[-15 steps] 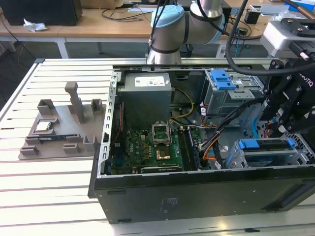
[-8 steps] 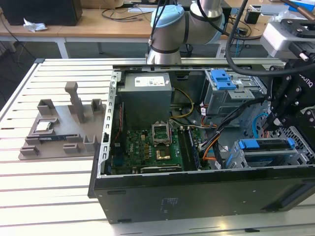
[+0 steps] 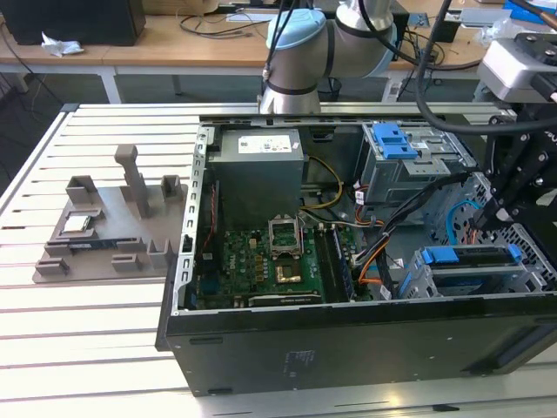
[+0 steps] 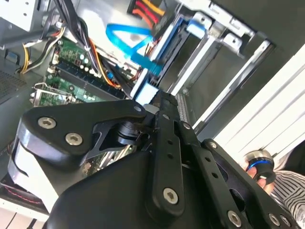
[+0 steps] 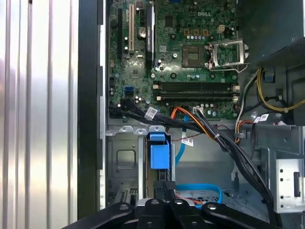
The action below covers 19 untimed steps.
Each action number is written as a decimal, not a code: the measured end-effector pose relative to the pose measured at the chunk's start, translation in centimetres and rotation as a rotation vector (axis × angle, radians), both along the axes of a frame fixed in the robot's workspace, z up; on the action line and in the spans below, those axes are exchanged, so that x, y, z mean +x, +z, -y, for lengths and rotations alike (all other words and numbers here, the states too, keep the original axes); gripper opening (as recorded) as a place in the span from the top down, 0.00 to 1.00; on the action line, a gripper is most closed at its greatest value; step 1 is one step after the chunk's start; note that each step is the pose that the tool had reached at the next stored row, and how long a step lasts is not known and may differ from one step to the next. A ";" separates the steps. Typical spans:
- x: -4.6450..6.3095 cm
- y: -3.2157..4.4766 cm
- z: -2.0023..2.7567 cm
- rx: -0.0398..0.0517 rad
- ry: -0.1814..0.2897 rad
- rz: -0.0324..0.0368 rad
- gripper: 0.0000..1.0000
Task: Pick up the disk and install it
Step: 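Insert the disk into the insertion slot, then insert the first disk wire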
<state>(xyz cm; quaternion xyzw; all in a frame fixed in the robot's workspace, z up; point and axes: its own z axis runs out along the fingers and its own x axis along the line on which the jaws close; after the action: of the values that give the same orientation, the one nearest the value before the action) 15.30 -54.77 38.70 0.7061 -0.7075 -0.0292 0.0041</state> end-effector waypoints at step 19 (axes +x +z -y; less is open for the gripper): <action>1.5 0.00 -0.59 0.0000 0.000 -0.0062 0.89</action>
<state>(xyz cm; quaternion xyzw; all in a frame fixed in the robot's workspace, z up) 16.78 -54.18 38.70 0.7061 -0.7074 -0.0313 0.0063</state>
